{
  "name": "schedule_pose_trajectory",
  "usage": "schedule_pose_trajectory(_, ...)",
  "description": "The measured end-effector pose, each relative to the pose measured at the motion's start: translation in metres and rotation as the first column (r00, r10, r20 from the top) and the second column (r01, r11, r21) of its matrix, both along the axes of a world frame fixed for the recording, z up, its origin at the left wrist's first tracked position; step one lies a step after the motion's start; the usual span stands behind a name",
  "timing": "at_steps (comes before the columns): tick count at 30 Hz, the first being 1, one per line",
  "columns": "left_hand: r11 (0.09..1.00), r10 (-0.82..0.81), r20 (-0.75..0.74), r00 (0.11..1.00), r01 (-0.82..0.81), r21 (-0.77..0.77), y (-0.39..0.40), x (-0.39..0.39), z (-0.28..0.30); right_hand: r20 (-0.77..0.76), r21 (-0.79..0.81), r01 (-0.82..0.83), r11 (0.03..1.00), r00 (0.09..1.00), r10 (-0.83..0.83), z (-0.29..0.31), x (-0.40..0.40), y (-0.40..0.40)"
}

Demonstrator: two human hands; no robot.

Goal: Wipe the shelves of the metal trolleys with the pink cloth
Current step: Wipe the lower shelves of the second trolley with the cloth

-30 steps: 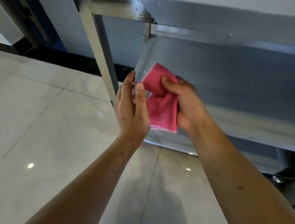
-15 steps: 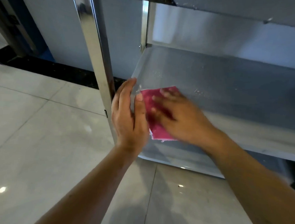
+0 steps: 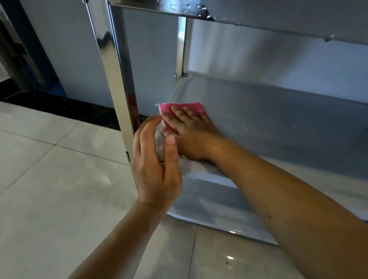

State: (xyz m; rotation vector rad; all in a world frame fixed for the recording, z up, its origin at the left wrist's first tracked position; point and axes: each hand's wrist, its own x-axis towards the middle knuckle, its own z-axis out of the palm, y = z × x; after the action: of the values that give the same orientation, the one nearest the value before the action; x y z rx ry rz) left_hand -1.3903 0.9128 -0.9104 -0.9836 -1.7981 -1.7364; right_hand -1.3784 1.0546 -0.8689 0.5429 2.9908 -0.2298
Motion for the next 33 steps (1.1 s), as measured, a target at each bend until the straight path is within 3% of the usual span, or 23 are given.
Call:
schedule_pose_trajectory(6,0.982,0.116,-0.119,0.986,-0.132,-0.134,0.016,-0.003,0.002,-0.013,0.009,0.208,0.978,0.978,-0.208,0.002,-0.053,0.064)
schedule_pose_trajectory(14,0.945,0.216,-0.157,0.964,-0.247,-0.216,0.020,0.000,0.001,0.012,0.005,0.379,0.926,0.925,-0.379,0.010,-0.075,0.143)
schedule_pose_trajectory(25,0.940,0.230,-0.050,0.972,-0.235,-0.249,0.031,0.012,0.008,-0.021,0.005,0.542,0.840,0.840,-0.542,0.007,0.023,0.210)
schedule_pose_trajectory(29,0.891,0.164,-0.099,0.981,-0.191,-0.413,0.050,0.043,0.018,-0.043,0.006,0.582,0.813,0.812,-0.581,0.004,0.073,0.229)
schedule_pose_trajectory(33,0.839,-0.001,-0.168,0.986,-0.091,-0.536,0.077,0.079,0.029,-0.070,0.028,0.617,0.786,0.786,-0.615,0.004,0.117,0.250)
